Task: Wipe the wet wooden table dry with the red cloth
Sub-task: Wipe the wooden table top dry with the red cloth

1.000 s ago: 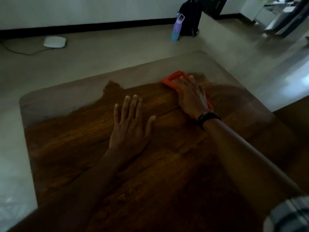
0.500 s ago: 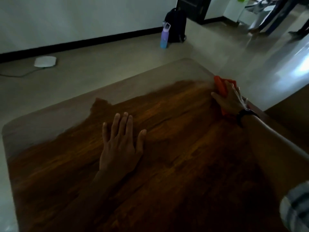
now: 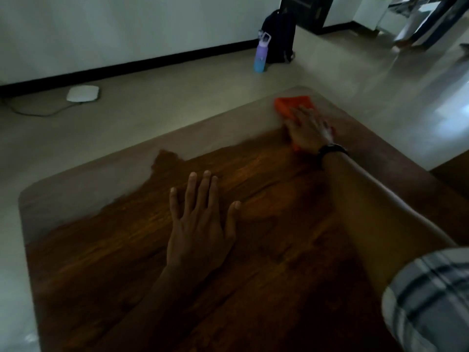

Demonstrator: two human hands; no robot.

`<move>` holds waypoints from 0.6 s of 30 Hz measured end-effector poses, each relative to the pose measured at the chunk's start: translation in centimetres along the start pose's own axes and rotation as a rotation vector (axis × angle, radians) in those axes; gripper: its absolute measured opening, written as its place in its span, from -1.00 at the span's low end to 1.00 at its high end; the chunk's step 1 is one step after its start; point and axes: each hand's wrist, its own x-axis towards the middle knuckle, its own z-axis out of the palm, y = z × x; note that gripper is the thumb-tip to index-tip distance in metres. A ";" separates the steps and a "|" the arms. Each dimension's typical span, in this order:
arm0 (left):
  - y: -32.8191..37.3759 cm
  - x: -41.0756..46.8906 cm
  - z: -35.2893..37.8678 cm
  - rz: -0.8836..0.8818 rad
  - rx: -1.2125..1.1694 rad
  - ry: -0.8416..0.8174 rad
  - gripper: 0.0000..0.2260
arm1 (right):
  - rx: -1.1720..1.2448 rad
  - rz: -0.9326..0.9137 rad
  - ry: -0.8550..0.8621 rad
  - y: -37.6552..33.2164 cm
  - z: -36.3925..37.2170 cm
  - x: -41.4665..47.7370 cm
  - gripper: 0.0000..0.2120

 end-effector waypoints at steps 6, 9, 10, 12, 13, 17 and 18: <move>0.1 0.0 -0.2 -0.014 -0.008 0.011 -0.37 | -0.042 -0.250 0.002 -8.4 3.4 -5.2 -0.48; 0.0 -0.1 -0.2 -0.016 -0.010 0.021 -0.36 | -0.093 -0.185 0.046 -6.1 2.5 -7.0 -0.49; 0.0 -0.2 -0.2 -0.012 -0.014 0.030 -0.37 | -0.087 -0.142 0.061 -5.0 1.9 -7.3 -0.49; -0.2 -0.3 -0.2 -0.006 -0.023 0.033 -0.37 | -0.073 -0.043 0.091 -1.1 1.2 -6.8 -0.49; -0.2 -0.3 -0.2 -0.006 -0.024 0.031 -0.37 | -0.080 0.003 0.103 1.1 0.7 -6.3 -0.47; -0.1 -0.2 -0.1 -0.012 -0.017 0.027 -0.37 | -0.065 0.217 0.122 13.0 -0.7 -1.2 -0.41; -0.1 -0.1 0.0 -0.010 -0.017 0.031 -0.37 | -0.036 0.268 0.134 14.5 -1.2 -0.6 -0.40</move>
